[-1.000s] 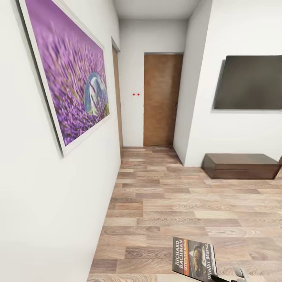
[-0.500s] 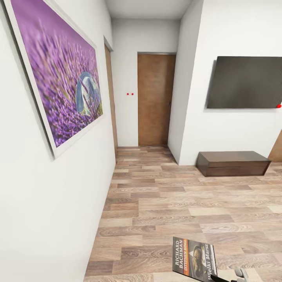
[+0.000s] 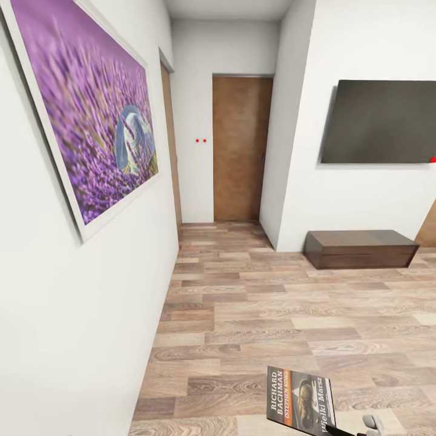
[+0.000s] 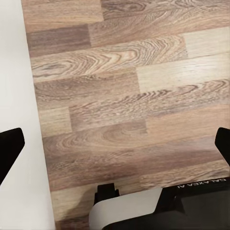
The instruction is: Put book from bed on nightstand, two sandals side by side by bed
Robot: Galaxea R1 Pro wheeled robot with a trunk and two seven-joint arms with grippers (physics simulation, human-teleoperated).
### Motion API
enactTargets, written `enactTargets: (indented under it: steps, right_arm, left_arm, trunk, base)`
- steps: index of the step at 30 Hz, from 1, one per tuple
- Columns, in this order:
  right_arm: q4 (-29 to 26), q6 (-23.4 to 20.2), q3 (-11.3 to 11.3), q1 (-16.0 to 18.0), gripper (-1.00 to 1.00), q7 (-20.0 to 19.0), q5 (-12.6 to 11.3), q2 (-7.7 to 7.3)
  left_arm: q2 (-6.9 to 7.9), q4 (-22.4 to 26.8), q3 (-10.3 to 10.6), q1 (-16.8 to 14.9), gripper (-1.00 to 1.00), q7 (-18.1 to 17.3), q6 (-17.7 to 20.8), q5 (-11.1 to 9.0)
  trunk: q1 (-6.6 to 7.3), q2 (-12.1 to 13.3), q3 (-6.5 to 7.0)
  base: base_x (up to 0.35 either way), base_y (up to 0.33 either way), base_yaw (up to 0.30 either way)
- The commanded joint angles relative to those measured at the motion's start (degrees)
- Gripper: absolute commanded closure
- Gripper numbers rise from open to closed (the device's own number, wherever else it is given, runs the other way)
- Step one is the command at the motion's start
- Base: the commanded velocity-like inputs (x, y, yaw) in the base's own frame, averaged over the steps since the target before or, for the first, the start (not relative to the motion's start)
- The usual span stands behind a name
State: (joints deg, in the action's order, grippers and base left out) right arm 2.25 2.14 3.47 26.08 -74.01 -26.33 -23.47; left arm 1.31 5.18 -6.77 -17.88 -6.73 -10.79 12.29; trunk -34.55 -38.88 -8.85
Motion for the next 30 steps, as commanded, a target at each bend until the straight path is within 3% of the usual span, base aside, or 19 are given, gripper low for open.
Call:
enactTargets:
  steps: [1,21,30]
  right_arm:
    - [0.2,0.2,0.3,0.1,1.0,-0.2,-0.4,0.0]
    - [0.2,0.2,0.3,0.1,1.0,-0.1,-0.4,0.01]
    - [0.2,0.2,0.3,0.1,1.0,-0.1,-0.4,0.01]
  left_arm:
    - [0.0,0.0,-0.5,0.0,-1.0,-0.2,-0.2,0.5]
    - [0.0,0.0,-0.5,-0.1,-1.0,-0.2,-0.2,0.5]
    - [0.0,0.0,-0.5,-0.1,-1.0,-0.2,-0.2,0.5]
  trunk:
    - [-0.01,-0.1,-0.19]
    - [-0.01,-0.1,-1.05]
    - [-0.01,-0.1,-1.14]
  base:
    - [0.0,0.0,0.0]
    - [0.002,0.0,-0.005]
    - [0.243,0.073,-0.003]
